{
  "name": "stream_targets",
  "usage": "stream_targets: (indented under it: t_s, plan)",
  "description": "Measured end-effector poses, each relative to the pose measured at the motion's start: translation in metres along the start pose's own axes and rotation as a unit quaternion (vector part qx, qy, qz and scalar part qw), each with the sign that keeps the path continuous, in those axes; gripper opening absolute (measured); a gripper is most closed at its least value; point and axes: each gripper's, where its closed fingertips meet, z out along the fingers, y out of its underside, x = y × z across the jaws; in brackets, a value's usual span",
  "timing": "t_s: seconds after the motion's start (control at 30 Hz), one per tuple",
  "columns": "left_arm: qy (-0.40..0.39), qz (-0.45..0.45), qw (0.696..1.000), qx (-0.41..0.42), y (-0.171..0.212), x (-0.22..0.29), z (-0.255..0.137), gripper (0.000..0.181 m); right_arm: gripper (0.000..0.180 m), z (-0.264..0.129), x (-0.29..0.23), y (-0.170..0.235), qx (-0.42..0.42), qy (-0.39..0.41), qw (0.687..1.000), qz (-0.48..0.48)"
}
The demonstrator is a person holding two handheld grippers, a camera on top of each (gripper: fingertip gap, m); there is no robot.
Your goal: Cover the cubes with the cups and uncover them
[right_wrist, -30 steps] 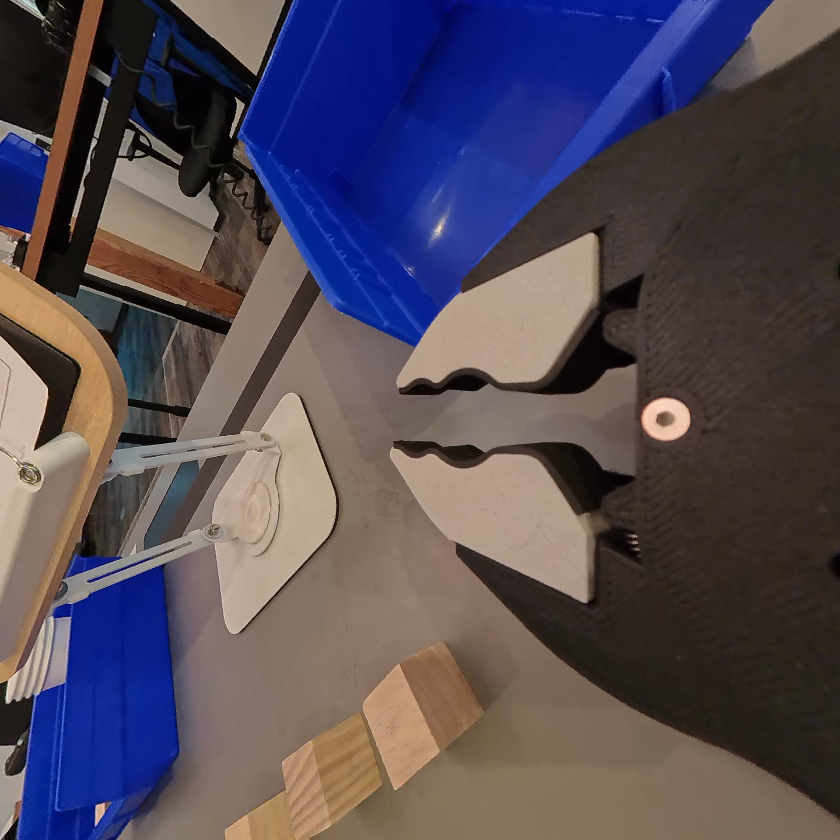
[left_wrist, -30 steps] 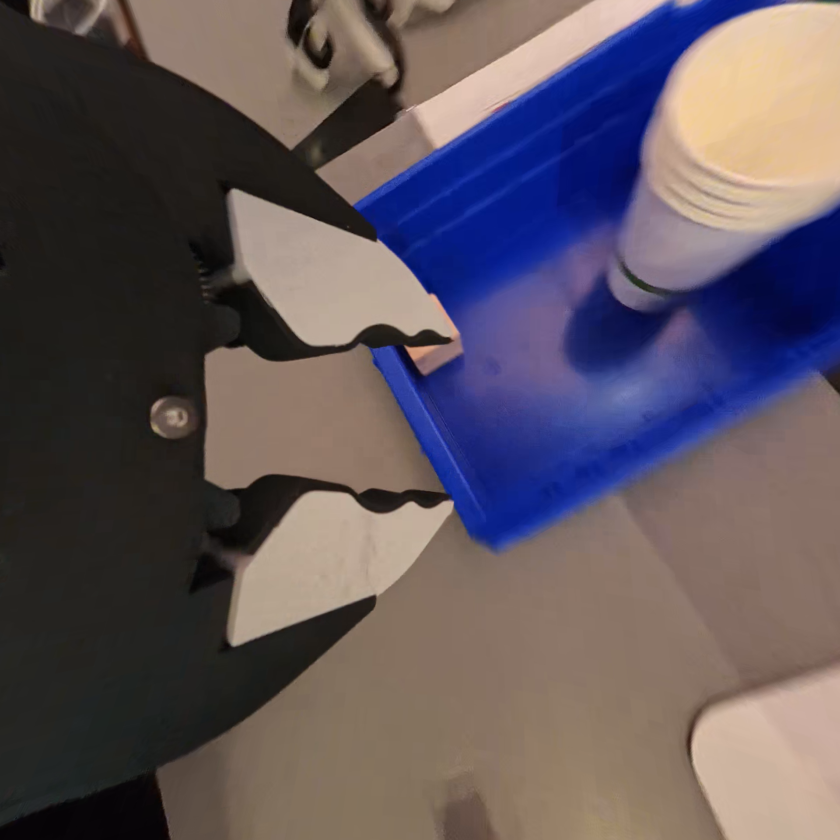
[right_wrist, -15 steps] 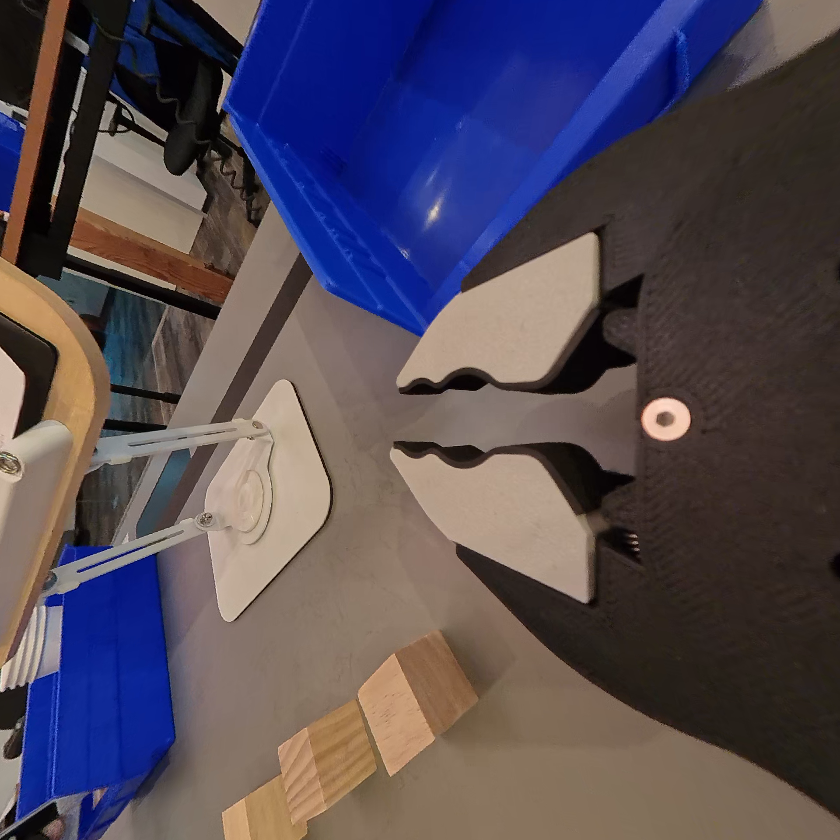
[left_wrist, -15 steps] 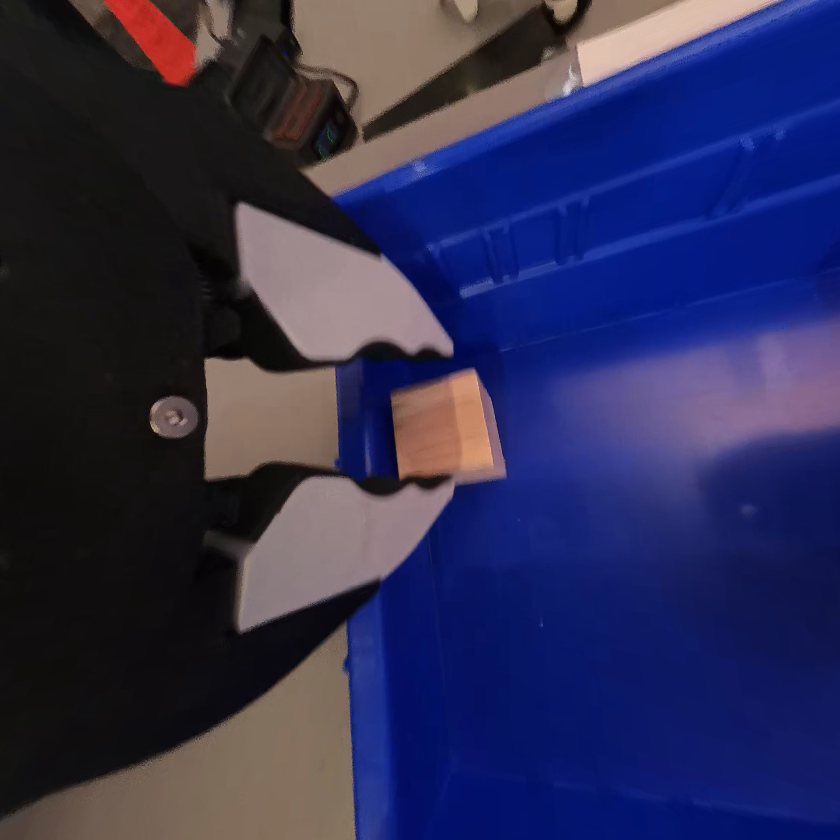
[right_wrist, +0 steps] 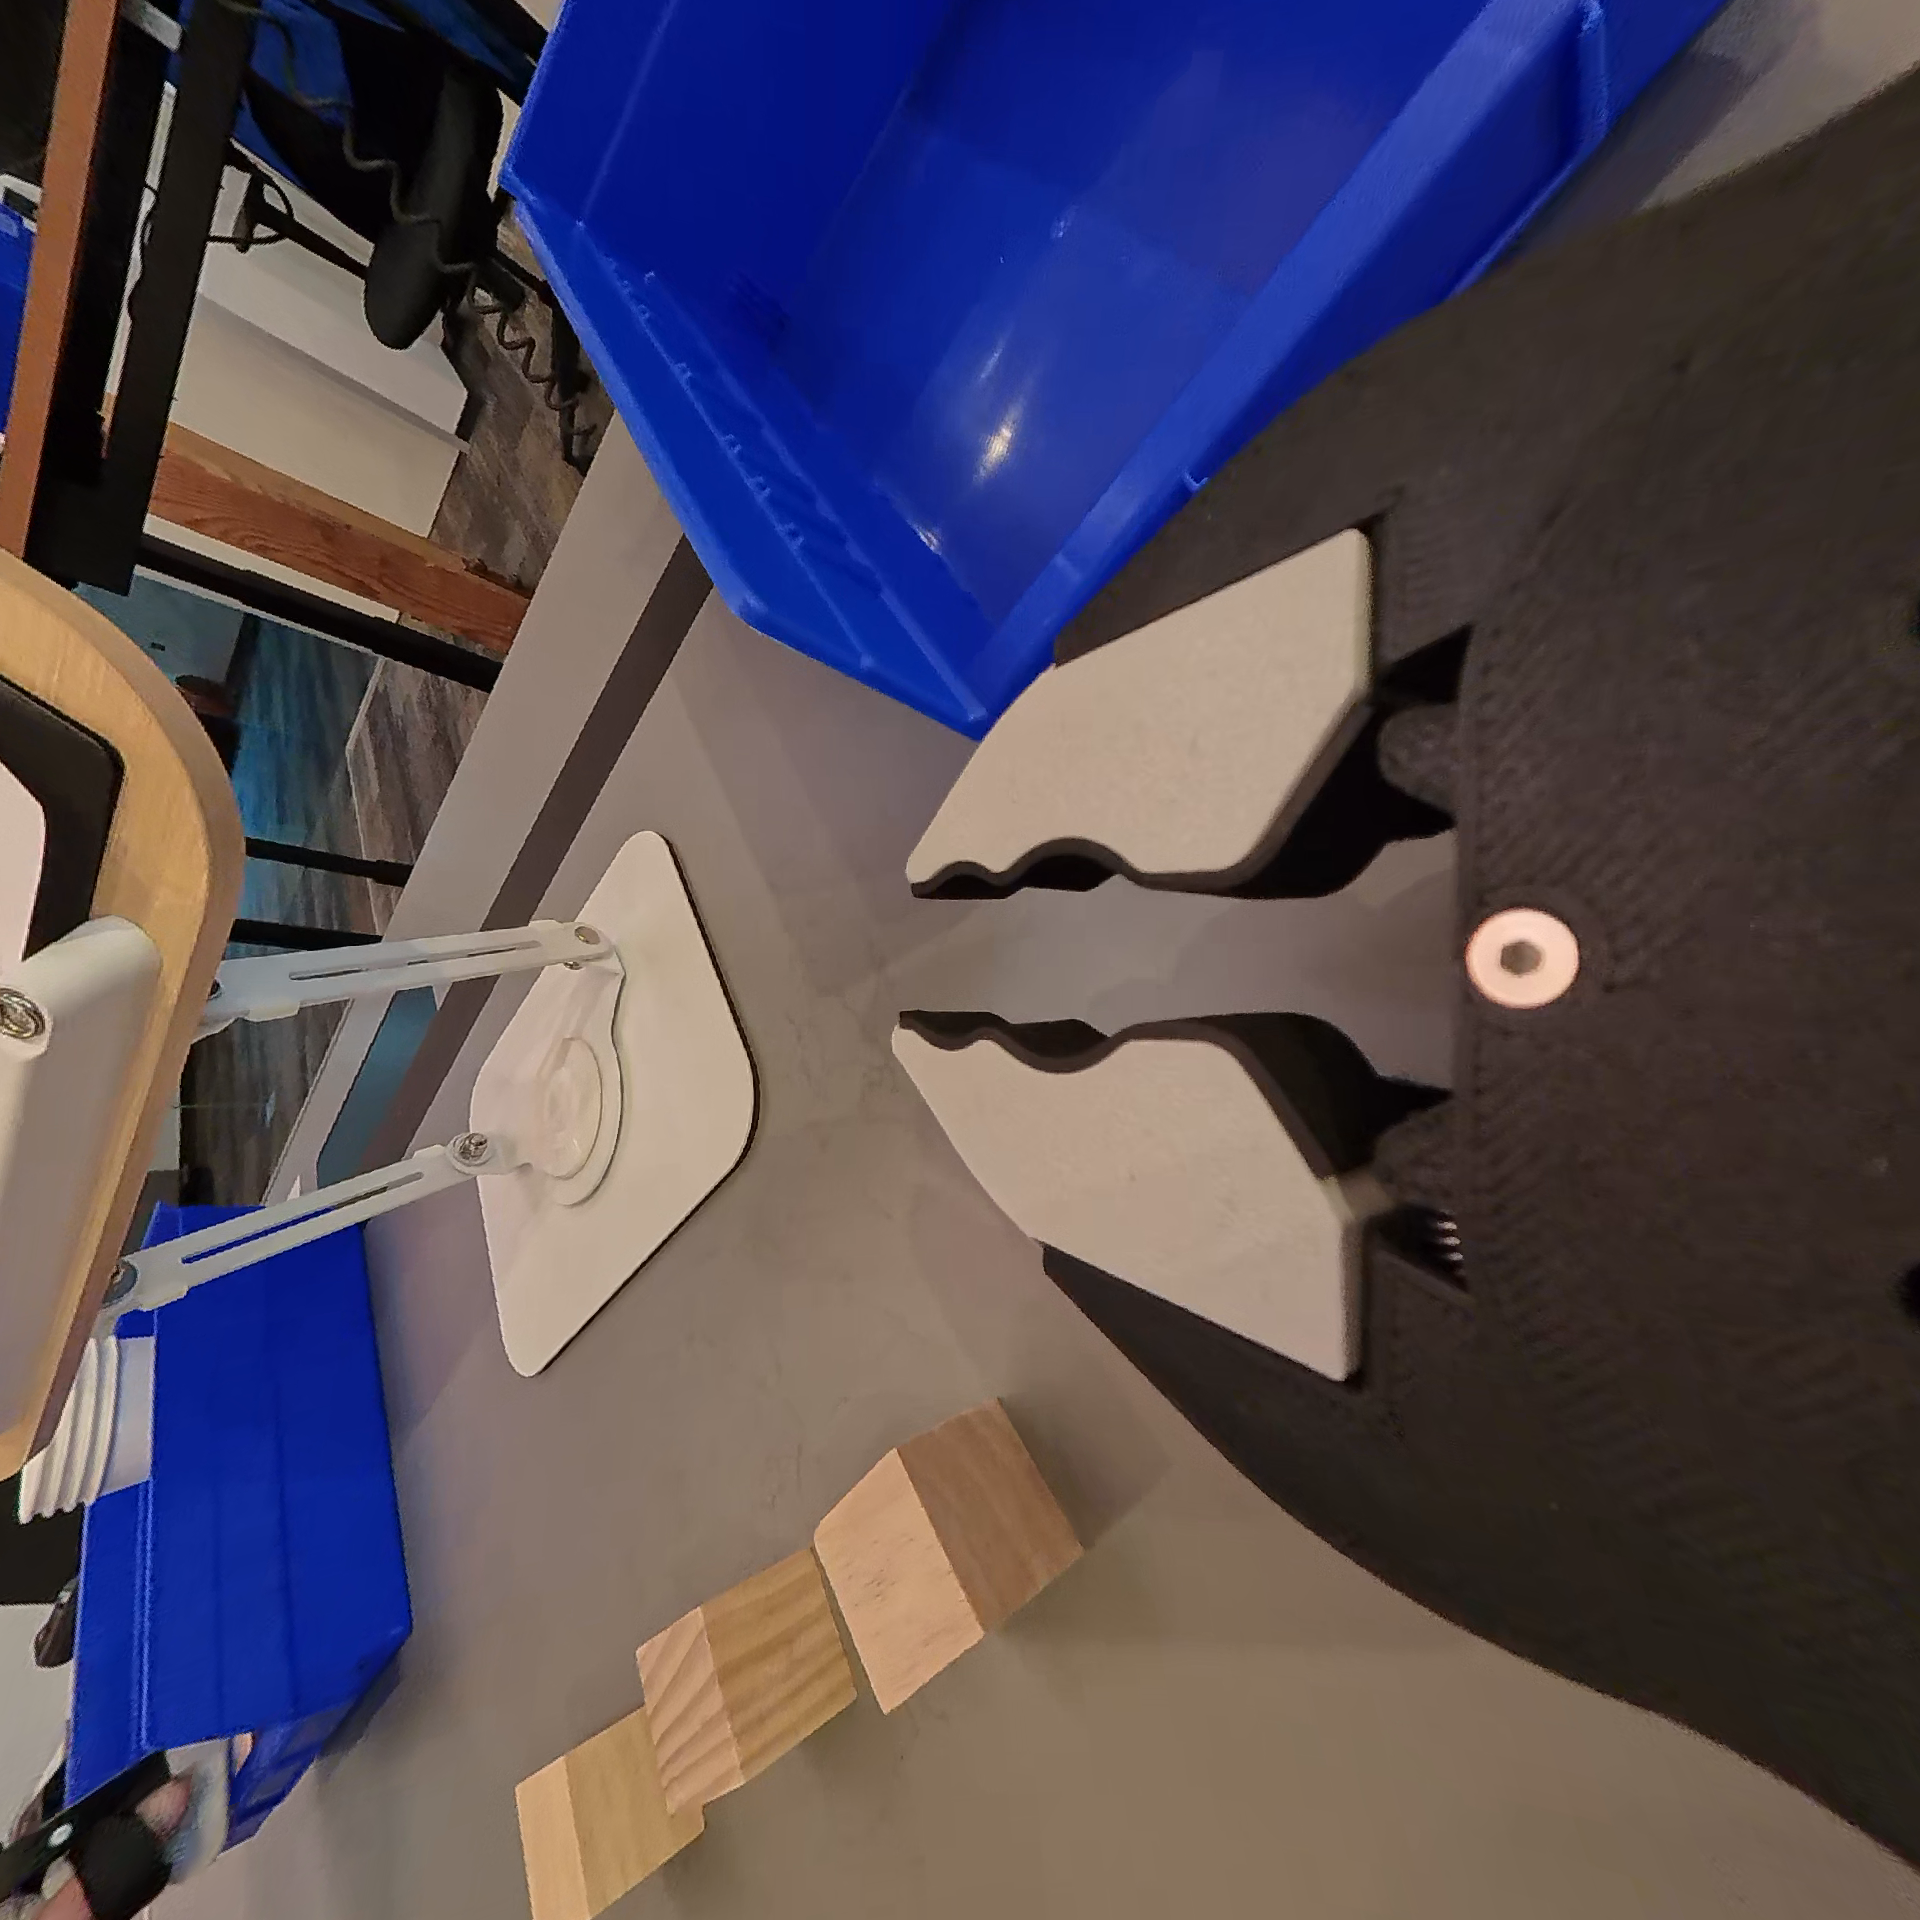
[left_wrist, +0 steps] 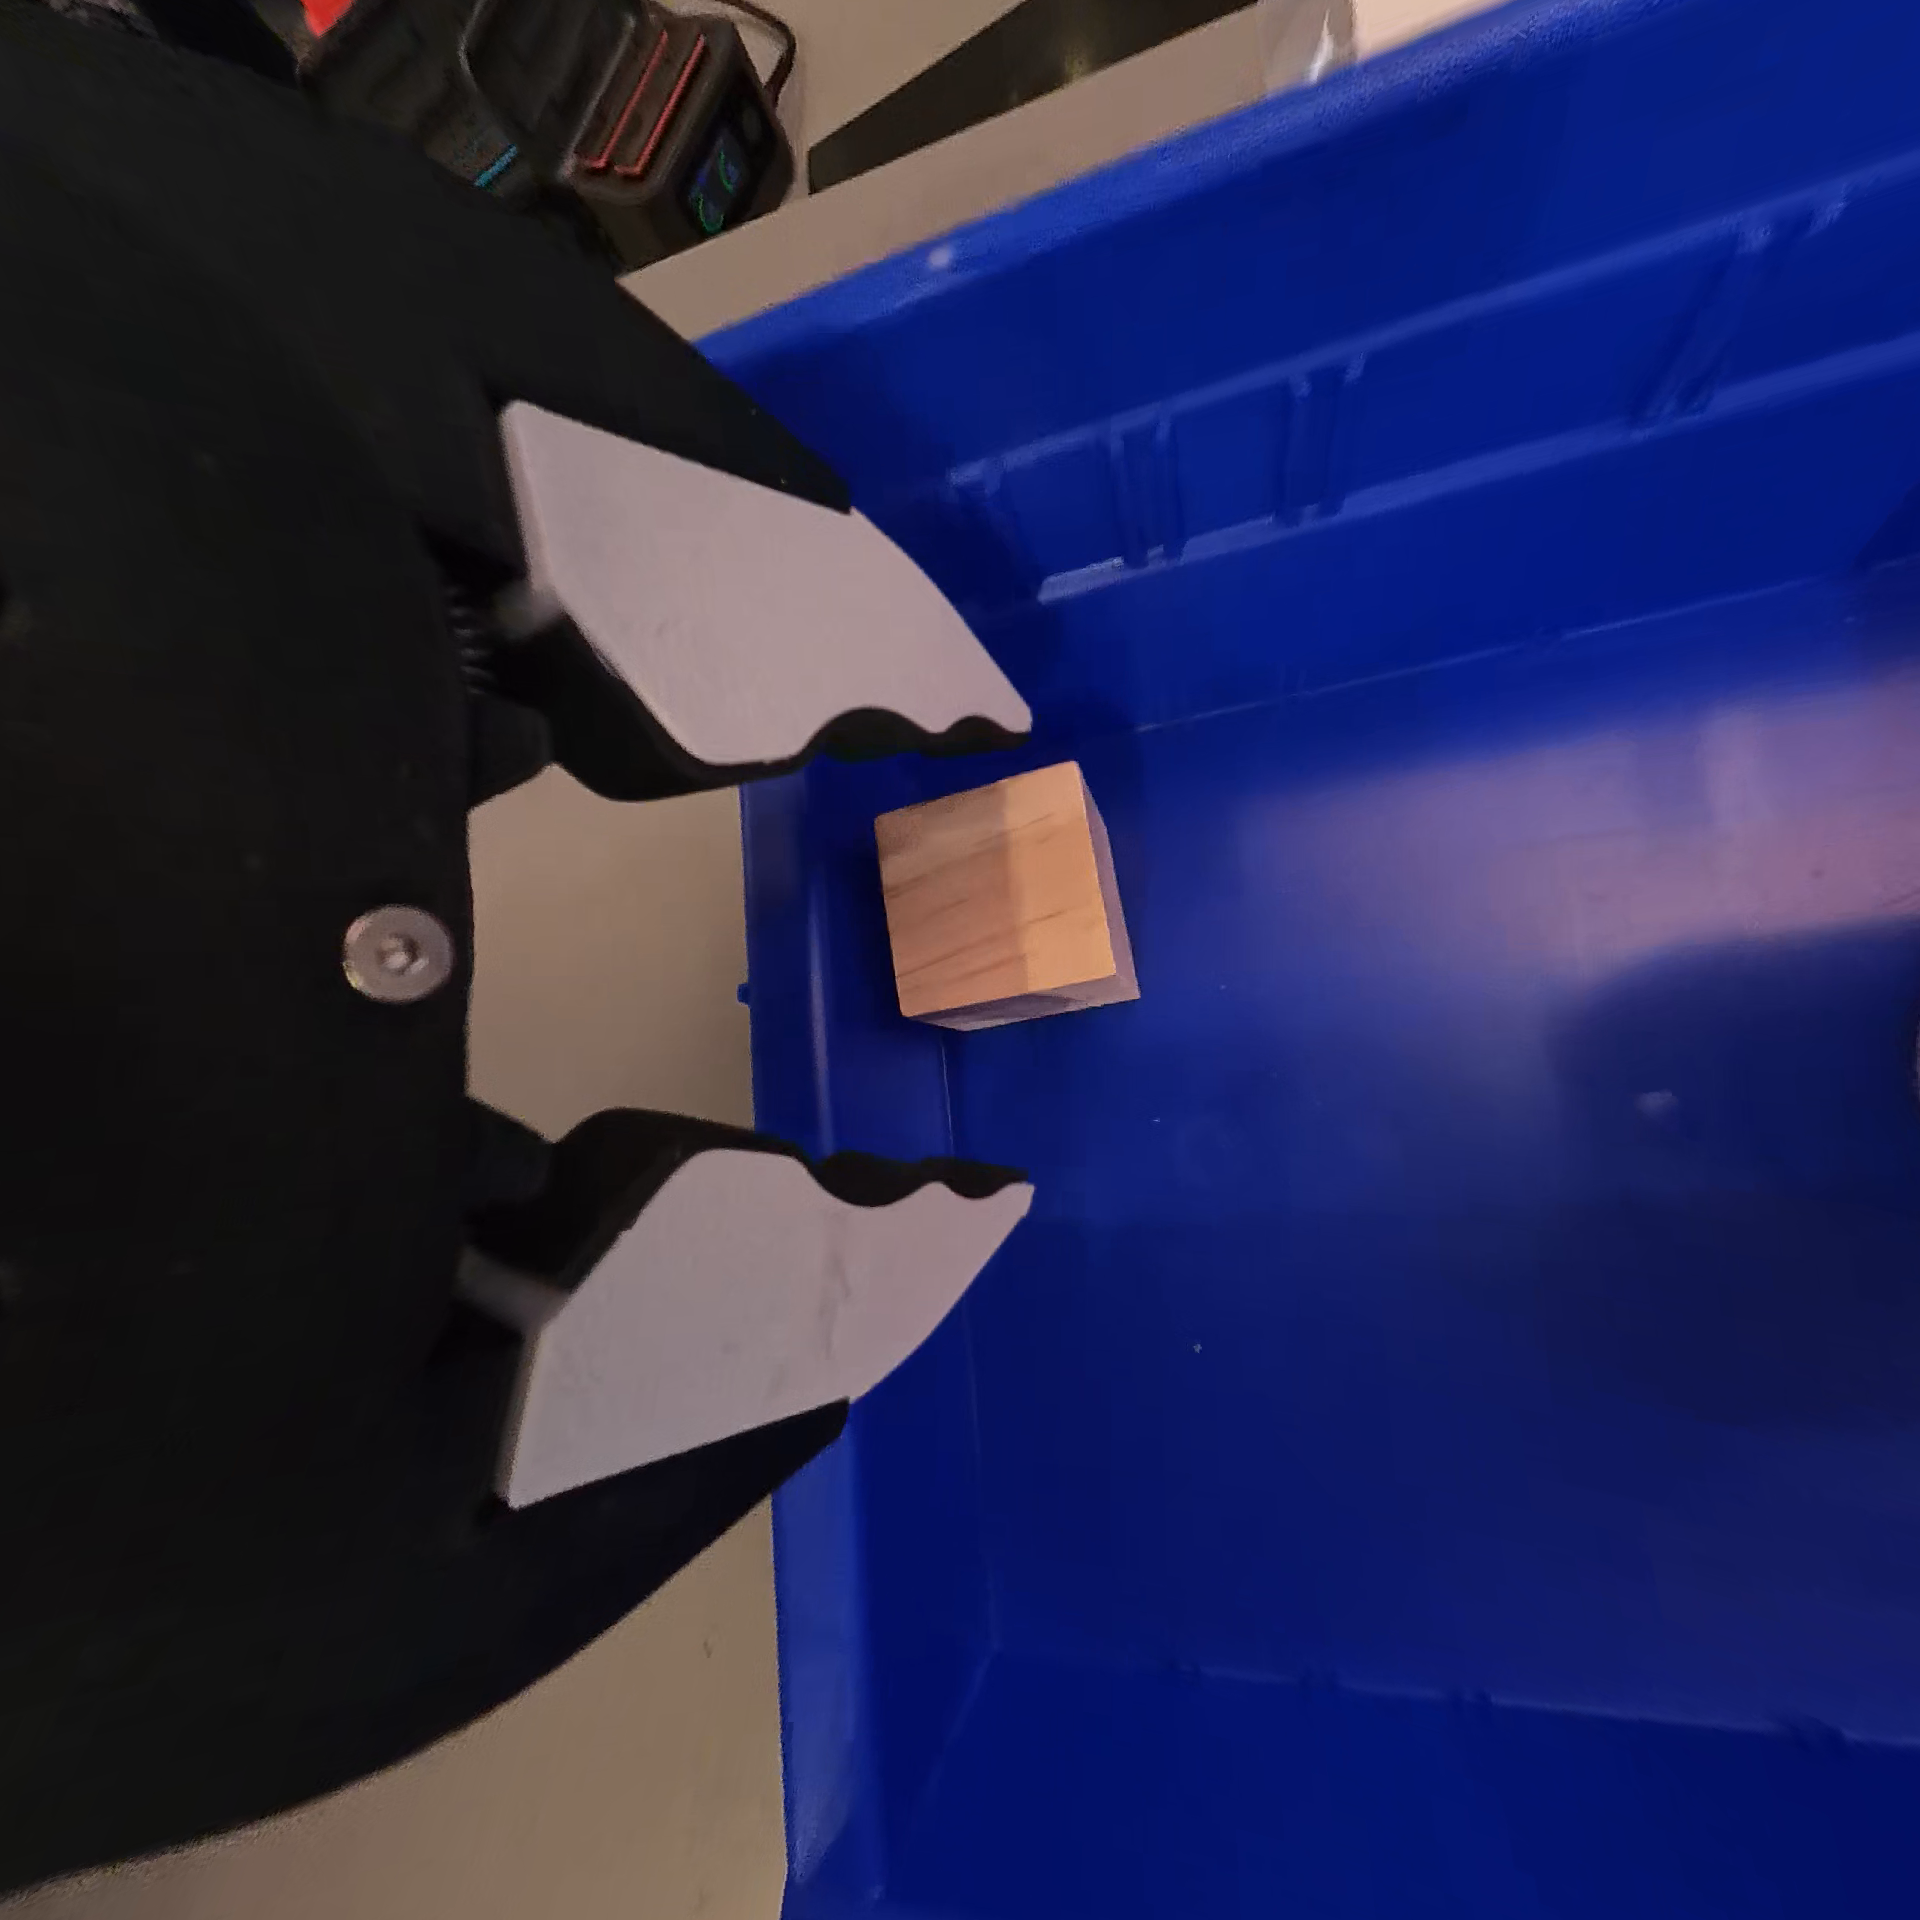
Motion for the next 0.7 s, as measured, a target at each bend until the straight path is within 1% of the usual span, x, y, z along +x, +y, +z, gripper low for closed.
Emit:
stream_targets:
  t_s: [0.03, 0.13, 0.17, 0.2, 0.3, 0.4, 0.43, 0.5, 0.7]
  plan:
    - [-0.002, -0.002, 1.000, -0.013, 0.004, -0.001, 0.005, 0.073, 0.021, 0.000, -0.001, 0.000, 0.001, -0.002, 1.000, 0.000]
    - [0.021, -0.023, 1.000, -0.007, 0.003, 0.001, 0.008, 0.066, 0.021, 0.001, -0.003, 0.000, -0.001, -0.004, 1.000, -0.003]
    - [0.016, -0.014, 1.000, -0.008, 0.003, -0.002, 0.007, 0.047, 0.021, 0.001, -0.003, 0.000, -0.001, -0.004, 1.000, -0.003]
    - [0.017, -0.009, 1.000, -0.009, 0.003, -0.002, 0.007, 0.044, 0.021, 0.001, -0.002, 0.000, -0.001, -0.002, 1.000, -0.003]
    - [0.028, -0.012, 0.999, -0.016, 0.003, -0.002, 0.006, 0.043, 0.021, -0.001, 0.000, -0.002, 0.001, 0.001, 1.000, -0.002]
    - [0.032, -0.010, 0.999, 0.009, -0.003, 0.001, 0.001, 0.043, 0.021, -0.001, 0.000, -0.003, 0.001, 0.004, 1.000, -0.007]
    - [0.030, -0.001, 0.999, 0.021, -0.007, 0.003, -0.005, 0.043, 0.021, -0.001, 0.000, -0.003, 0.001, 0.004, 1.000, -0.007]
    - [0.053, 0.011, 0.997, 0.056, -0.016, 0.015, -0.023, 0.043, 0.020, -0.001, 0.000, -0.002, -0.001, 0.005, 1.000, -0.009]
    - [0.096, 0.104, 0.982, 0.127, -0.029, 0.073, -0.099, 0.042, 0.020, -0.001, 0.003, -0.001, -0.004, 0.008, 1.000, -0.011]
